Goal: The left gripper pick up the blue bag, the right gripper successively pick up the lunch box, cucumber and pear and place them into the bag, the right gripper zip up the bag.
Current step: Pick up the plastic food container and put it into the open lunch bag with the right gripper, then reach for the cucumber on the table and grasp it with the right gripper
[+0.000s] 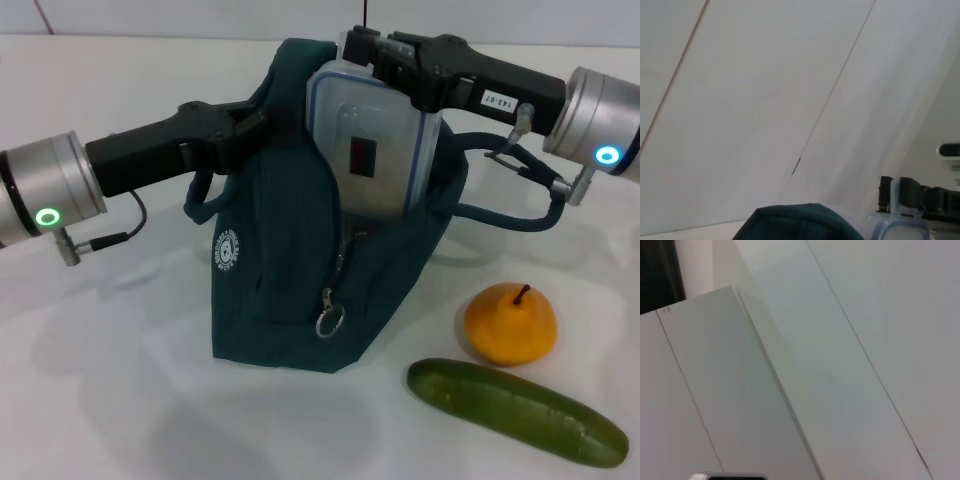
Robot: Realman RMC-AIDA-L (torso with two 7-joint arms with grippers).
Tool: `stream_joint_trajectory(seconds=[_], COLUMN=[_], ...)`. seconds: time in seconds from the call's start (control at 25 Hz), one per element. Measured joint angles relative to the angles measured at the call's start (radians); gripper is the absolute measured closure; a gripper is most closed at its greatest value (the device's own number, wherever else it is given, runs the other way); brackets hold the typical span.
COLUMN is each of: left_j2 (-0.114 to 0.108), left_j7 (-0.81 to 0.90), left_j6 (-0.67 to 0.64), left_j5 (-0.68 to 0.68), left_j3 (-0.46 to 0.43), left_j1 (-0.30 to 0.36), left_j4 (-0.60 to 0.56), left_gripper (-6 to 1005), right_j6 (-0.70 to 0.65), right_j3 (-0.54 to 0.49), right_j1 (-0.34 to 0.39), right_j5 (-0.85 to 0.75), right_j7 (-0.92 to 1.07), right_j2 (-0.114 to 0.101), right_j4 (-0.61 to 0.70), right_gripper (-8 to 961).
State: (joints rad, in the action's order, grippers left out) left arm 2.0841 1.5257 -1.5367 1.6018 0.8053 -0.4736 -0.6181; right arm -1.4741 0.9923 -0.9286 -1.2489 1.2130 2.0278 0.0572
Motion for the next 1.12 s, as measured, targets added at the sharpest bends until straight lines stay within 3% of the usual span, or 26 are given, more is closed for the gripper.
stream_joint_trajectory(seconds=[0.52,0.72,0.84,0.96,1.12], left_j2=[-0.003,-0.006,-0.007,-0.011,-0.013], left_j7=[-0.004,-0.004,-0.004,-0.004,-0.004], left_j6=[0.016,0.029,0.035,0.039,0.039], left_j5=[-0.006,-0.006,-0.007,-0.007,-0.002], left_j3=[-0.002,-0.002,-0.001,-0.002,-0.002], left_j1=[-0.002,0.001,0.006,0.012,0.013], left_j4=[0.015,0.015,0.015,0.015,0.015], left_gripper=[957,957,957,957,957], right_j6=[-0.04,-0.044,-0.033,-0.003,-0.056], right_j3=[0.031,0.038,0.099,0.172,0.179], right_j1=[0.011,0.076,0.156,0.257,0.371], right_j5=[-0.001,0.001,-0.019,-0.161,-0.423], right_j7=[0.01,0.053,0.138,0.354,0.639], right_j2=[0.0,-0.002,-0.018,-0.05,-0.059], right_j4=[0.049,0.171,0.349,0.648,1.065], right_gripper=[756,566,453,340,335])
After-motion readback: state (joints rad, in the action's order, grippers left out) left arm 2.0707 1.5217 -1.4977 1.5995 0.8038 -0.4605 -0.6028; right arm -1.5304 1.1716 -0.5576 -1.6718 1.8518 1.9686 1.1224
